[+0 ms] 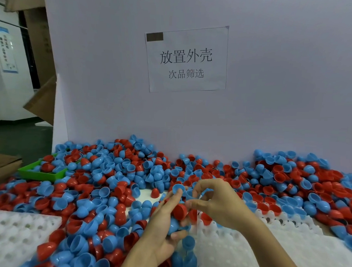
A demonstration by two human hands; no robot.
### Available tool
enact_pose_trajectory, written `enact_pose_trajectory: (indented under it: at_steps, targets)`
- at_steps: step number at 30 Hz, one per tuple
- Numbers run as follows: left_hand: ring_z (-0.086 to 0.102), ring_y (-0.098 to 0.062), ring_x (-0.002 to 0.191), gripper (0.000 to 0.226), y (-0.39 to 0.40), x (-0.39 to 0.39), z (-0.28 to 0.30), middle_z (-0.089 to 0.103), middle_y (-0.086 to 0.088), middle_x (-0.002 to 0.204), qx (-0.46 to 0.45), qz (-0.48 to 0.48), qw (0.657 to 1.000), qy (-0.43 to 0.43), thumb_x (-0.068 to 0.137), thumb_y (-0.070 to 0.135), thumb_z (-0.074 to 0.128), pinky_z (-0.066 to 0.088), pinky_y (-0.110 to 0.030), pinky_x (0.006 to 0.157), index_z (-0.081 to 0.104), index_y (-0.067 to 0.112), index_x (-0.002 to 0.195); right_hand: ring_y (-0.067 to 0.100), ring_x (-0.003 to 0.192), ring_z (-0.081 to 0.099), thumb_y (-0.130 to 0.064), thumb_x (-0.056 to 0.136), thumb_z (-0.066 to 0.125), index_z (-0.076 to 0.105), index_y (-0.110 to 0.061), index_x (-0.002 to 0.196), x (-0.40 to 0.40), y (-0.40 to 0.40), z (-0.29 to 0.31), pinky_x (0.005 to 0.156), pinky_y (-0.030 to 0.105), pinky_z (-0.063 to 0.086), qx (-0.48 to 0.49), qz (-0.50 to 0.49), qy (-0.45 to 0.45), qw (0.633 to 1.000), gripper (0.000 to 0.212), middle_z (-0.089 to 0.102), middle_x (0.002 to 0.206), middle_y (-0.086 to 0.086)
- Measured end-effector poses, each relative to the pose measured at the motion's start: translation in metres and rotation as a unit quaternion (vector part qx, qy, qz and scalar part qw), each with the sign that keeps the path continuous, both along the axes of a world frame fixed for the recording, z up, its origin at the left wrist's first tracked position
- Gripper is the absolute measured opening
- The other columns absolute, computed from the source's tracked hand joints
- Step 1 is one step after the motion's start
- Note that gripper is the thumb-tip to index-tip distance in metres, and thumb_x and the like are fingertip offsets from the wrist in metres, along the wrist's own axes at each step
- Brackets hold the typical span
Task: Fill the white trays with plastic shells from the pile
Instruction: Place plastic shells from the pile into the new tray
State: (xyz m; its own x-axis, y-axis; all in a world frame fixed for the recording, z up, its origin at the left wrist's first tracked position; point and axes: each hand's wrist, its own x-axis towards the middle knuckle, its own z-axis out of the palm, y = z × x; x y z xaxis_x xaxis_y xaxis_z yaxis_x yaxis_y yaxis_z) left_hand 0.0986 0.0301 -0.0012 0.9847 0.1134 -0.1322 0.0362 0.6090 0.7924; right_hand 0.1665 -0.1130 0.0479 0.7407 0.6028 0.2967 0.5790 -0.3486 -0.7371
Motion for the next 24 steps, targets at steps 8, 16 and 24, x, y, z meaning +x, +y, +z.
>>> enact_pose_trajectory:
  at_steps: [8,16,24]
  targets:
    - [0.045,-0.013,0.047,0.056,0.000,0.000,-0.001,0.052,-0.004,0.062,0.055,0.034,0.998,-0.001,0.065,0.045,0.084,0.025,-0.018,0.030,0.063,0.013,0.106,-0.003,0.084,0.062,-0.031,0.092,0.068,0.066,-0.044,0.087,0.001,-0.006,0.011,0.068,0.012,0.051,-0.014,-0.032,-0.103,0.994,0.015,0.065,0.083,-0.022]
    - [0.049,-0.014,0.050,0.069,-0.001,0.001,-0.005,0.057,-0.006,0.063,0.098,-0.006,0.995,0.014,0.060,0.045,0.086,0.028,-0.020,0.031,0.061,0.007,0.112,-0.001,0.084,0.064,-0.015,0.090,0.072,0.077,-0.027,0.100,-0.006,-0.009,0.012,0.071,0.013,0.054,-0.123,0.031,-0.114,0.985,0.016,0.064,0.084,-0.023]
    - [0.049,-0.014,0.049,0.059,-0.004,0.001,-0.002,0.056,-0.007,0.067,0.091,0.006,0.996,0.019,0.062,0.046,0.084,0.025,-0.019,0.031,0.062,0.011,0.104,-0.003,0.072,0.067,-0.017,0.090,0.072,0.078,-0.018,0.099,0.024,-0.067,0.024,0.069,0.013,0.056,-0.176,-0.127,-0.121,0.969,0.011,0.068,0.083,-0.018]
